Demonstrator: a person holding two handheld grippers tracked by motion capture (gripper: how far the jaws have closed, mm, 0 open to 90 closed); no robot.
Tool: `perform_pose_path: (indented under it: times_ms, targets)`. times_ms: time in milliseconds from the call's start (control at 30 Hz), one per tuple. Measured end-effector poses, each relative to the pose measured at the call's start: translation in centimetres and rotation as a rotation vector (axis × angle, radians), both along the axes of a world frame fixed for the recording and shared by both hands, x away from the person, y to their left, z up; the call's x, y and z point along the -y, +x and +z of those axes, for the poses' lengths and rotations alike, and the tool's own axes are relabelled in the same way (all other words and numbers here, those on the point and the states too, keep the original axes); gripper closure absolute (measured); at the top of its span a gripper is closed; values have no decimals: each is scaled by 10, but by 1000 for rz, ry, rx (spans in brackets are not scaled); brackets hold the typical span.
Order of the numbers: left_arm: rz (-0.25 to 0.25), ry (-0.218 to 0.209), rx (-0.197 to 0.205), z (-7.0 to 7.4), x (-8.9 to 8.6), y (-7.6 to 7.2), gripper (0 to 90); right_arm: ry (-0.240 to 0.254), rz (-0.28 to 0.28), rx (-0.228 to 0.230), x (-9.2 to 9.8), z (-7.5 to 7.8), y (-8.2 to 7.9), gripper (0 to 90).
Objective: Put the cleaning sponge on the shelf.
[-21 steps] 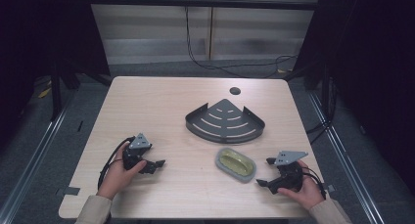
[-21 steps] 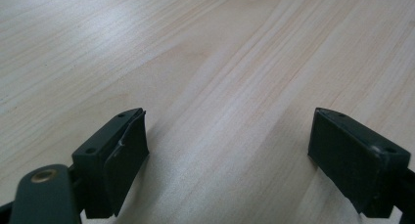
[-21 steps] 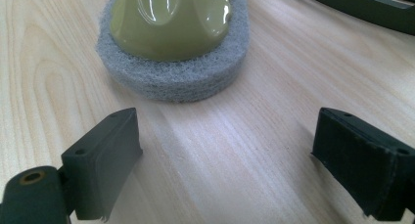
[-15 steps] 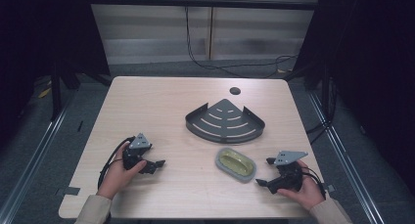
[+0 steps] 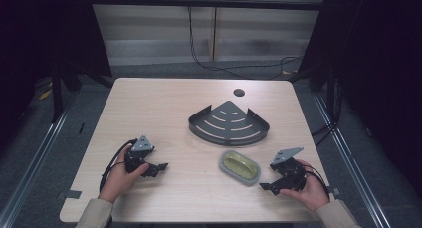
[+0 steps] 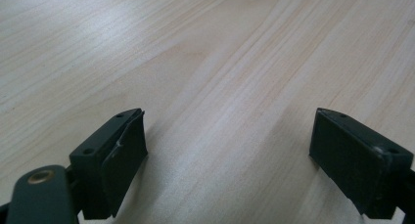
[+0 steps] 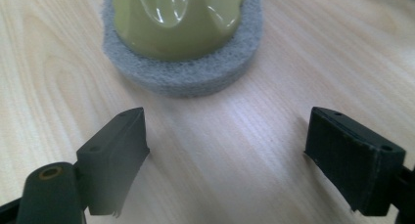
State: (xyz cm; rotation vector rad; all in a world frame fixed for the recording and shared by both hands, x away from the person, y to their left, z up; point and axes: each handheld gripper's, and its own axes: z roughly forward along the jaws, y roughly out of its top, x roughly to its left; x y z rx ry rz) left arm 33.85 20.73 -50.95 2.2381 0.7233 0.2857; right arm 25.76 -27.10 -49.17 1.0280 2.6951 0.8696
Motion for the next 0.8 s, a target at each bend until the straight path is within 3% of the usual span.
perform_pose_path:
  times_ms: [233, 533, 800]
  targets:
    - [0, 0, -1, 0, 0, 0, 130, -31, 12, -62, -8, 10, 3, 177]
    - [-16, 2, -4, 0, 1, 1, 110, -83, 10, -76, -15, 27, 9, 179]
    - [-22, 3, -10, -1, 2, 1, 84, -127, 7, -138, -23, 41, 14, 208]
